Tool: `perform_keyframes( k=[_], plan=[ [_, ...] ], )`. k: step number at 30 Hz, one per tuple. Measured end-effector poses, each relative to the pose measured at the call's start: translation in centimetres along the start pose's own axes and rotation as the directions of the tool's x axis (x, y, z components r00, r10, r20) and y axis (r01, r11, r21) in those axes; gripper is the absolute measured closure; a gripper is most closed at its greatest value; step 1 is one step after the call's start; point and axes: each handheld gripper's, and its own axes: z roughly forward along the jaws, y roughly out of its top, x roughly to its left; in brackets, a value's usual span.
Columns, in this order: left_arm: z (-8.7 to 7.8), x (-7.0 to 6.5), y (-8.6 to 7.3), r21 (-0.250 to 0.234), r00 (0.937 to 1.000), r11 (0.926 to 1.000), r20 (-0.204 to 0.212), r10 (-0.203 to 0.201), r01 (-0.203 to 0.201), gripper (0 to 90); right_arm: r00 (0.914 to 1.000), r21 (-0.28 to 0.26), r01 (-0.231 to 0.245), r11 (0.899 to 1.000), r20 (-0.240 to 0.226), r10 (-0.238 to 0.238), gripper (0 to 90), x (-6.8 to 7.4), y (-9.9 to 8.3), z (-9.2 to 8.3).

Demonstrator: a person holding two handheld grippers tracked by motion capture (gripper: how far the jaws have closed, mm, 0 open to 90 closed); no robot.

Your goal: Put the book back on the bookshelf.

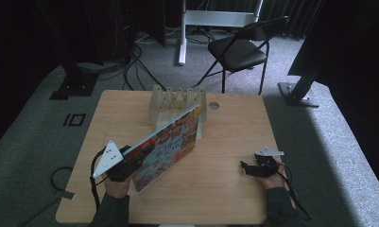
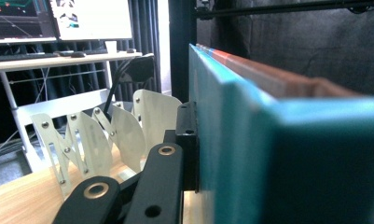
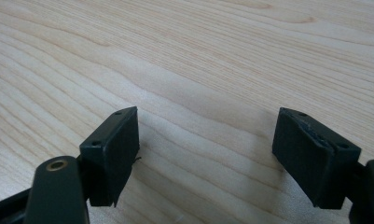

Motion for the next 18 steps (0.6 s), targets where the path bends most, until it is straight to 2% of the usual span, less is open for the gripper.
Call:
perform_keyframes(
  k=[11,18],
  plan=[
    [-0.19,-0.17,0.14,0.009,0.9984,1.0000,-0.057,0.004,-0.004,80.7,1.0000,0.000,-0.001,1.000,0.001,0.001,22.6,0.00,0.00,0.00],
    [-0.22,-0.20,0.16,0.008,0.9971,1.0000,-0.076,0.007,-0.006,80.7,1.0000,0.000,-0.003,1.000,0.002,0.003,22.5,-0.01,0.00,-0.01]
  ],
)
